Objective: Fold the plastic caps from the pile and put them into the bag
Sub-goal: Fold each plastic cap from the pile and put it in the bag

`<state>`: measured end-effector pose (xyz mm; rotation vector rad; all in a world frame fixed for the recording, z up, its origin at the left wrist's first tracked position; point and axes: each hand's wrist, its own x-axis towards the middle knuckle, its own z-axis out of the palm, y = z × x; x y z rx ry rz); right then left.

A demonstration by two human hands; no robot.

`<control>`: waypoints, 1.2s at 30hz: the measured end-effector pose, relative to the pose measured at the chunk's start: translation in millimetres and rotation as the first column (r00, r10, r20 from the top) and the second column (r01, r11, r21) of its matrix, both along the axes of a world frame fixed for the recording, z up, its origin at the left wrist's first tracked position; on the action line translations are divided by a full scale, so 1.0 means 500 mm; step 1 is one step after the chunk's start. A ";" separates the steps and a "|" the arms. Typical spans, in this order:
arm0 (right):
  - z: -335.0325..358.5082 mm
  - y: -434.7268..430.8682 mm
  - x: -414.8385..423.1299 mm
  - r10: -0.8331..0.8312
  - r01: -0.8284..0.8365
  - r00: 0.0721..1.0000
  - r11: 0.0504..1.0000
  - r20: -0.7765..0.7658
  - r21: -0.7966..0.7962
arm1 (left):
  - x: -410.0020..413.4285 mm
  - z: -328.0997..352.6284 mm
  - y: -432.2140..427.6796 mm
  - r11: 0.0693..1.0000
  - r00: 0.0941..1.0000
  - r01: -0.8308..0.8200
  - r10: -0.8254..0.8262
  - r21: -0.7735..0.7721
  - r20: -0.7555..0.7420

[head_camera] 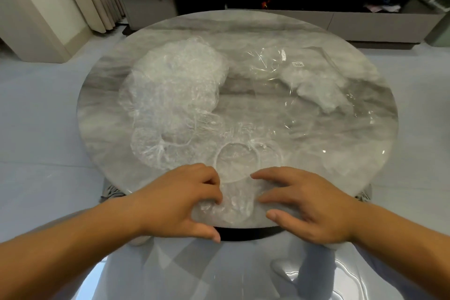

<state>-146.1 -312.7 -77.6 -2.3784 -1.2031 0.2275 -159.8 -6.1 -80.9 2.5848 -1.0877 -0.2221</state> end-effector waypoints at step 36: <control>-0.016 0.065 0.035 -0.442 0.443 0.870 0.895 -0.217 -0.048 | 0.063 0.000 -0.062 0.716 0.721 -0.670 0.565 -0.196 -0.401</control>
